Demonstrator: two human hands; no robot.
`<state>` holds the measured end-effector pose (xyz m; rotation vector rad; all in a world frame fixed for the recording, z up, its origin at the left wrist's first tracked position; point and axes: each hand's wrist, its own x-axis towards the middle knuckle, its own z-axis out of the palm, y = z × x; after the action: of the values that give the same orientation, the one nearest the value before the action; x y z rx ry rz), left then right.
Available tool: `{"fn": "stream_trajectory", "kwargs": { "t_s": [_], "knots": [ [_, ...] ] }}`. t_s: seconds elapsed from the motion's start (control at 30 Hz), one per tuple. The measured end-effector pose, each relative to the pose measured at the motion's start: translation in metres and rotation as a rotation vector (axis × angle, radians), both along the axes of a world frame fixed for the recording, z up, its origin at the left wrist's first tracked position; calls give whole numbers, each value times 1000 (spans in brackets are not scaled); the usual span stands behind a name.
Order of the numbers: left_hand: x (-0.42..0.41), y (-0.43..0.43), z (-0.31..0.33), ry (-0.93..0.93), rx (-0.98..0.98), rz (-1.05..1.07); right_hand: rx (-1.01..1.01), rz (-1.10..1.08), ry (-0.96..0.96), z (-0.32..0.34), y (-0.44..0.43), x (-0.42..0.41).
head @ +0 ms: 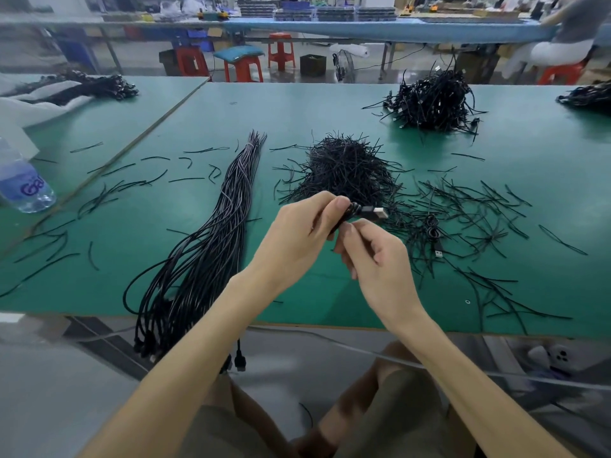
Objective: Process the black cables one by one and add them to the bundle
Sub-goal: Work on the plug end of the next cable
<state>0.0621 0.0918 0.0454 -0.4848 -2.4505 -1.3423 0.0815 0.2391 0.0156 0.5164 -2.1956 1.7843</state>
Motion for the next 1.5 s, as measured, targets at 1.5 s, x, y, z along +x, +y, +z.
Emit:
{"fn": "stream_trajectory", "kwargs": {
  "t_s": [1.5],
  "knots": [
    [6,-25,-2,-524,107,-251,403,-42,190,-23,18,-9]
  ]
}}
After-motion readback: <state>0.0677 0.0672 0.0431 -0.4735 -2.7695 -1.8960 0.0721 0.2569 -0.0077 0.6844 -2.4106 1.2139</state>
